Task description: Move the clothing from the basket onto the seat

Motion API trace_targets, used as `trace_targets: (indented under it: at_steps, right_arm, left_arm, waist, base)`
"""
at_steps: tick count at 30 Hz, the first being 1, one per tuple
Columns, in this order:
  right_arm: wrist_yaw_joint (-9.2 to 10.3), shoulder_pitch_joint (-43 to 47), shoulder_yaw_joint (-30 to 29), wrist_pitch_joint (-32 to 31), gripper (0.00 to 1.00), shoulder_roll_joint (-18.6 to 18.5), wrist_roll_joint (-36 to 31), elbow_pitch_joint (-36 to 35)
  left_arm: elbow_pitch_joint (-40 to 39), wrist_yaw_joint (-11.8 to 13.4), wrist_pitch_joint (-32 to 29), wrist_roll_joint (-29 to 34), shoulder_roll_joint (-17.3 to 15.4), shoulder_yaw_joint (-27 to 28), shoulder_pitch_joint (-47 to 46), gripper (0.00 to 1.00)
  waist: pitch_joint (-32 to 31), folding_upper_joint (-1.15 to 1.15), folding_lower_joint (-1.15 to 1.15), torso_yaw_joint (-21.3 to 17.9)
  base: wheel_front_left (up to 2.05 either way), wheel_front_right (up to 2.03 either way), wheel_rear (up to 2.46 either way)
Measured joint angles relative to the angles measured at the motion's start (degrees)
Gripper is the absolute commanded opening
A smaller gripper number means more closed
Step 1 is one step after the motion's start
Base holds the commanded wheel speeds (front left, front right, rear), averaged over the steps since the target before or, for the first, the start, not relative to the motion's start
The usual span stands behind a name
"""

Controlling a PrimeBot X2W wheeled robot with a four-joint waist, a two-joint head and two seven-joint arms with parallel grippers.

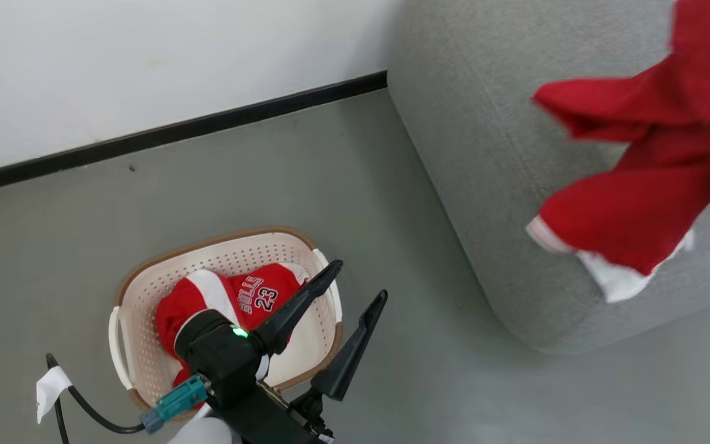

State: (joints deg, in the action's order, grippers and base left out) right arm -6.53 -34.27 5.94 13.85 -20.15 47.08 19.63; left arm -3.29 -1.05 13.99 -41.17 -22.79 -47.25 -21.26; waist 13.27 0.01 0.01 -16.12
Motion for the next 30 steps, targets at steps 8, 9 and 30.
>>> trace_targets:
  at_steps: [8, 9, 30]
  right_arm:
    - [4.21, -16.13, -7.35, -2.2, 0.0, -7.03, 1.3, 9.06]
    - [4.7, -17.97, -7.8, -2.19, 0.0, -7.46, 1.3, 10.1]
    - [9.05, -32.74, -14.48, -0.07, 0.0, -14.06, 1.08, 21.7]
  left_arm:
    - [-0.45, 0.04, 0.31, -0.01, -0.98, 1.25, 0.97, 1.0]
    - [-0.48, 0.05, 0.31, -0.01, -1.14, 1.36, 1.37, 1.0]
    - [-5.26, 2.77, 0.32, -0.1, -9.4, 10.58, 7.74, 1.0]
  waist:
    - [3.59, 0.0, -0.01, 3.27]
    - [4.18, 0.0, -0.01, 3.64]
    - [17.81, 0.0, 0.0, 9.74]
  base:
    - [0.0, 0.0, 0.0]
    - [0.0, 0.0, 0.0]
    - [0.0, 0.0, 0.0]
